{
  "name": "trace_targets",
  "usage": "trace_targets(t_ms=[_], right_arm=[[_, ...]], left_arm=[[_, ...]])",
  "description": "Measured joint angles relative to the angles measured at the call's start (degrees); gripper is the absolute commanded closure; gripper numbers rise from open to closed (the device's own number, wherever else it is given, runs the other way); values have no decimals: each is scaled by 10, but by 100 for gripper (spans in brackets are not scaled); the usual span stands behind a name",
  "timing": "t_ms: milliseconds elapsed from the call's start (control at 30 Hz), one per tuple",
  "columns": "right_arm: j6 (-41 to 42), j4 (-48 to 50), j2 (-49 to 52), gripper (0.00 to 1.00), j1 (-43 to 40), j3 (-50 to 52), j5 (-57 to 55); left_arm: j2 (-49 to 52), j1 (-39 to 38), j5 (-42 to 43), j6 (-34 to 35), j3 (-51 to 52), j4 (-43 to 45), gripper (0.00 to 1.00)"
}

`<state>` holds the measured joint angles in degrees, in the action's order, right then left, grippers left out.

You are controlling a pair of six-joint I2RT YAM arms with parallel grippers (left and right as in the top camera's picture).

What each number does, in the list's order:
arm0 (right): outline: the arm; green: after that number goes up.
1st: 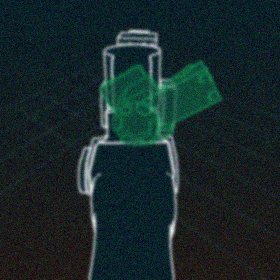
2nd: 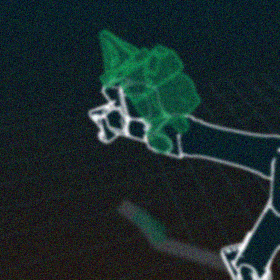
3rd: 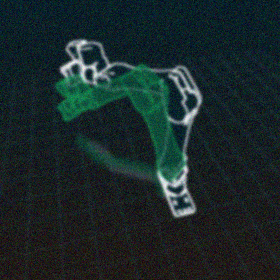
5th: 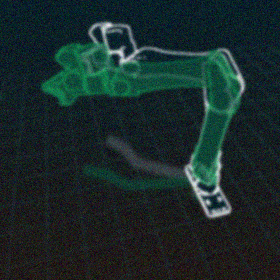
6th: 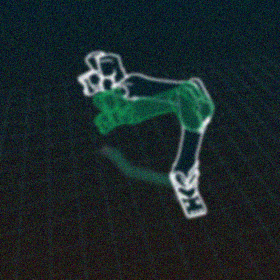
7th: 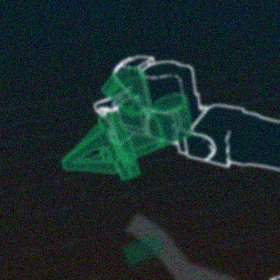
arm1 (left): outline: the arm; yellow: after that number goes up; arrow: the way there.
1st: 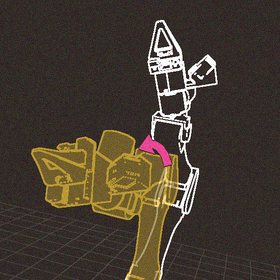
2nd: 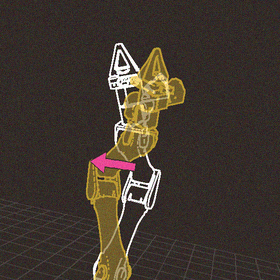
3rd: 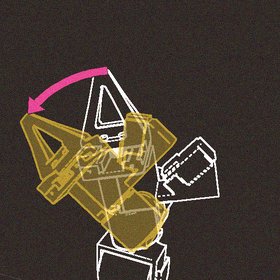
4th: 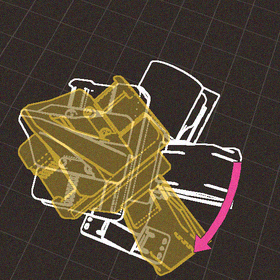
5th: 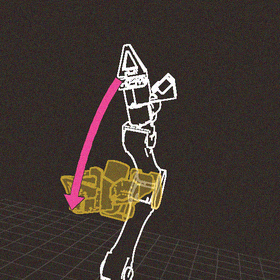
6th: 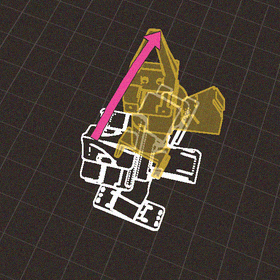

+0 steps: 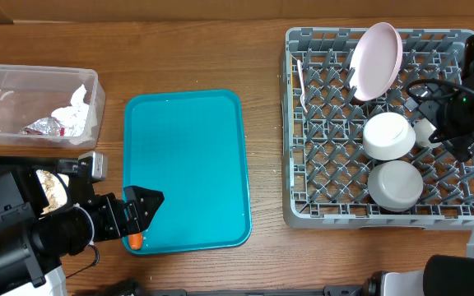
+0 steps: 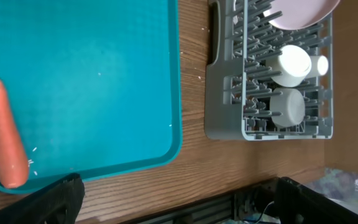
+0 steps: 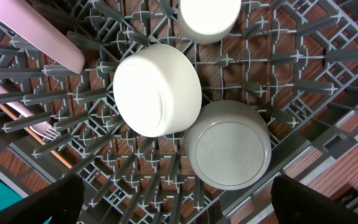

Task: Sort waste into correct bins and load items into the dishwasher rack

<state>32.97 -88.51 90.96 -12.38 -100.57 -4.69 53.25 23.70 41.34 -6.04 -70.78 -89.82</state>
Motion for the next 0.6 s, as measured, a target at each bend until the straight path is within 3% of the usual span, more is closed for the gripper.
trace_targets(t_ms=[367,500,600], right_arm=[[0,0,0,0,0,0,0],[0,0,0,0,0,0,0],[0,0,0,0,0,0,0]], left_arm=[[0,0,-106,-3,0,-23,0],[0,-9,-85,-70,1,-17,0],[-6,-35,-32,-135,16,38,0]])
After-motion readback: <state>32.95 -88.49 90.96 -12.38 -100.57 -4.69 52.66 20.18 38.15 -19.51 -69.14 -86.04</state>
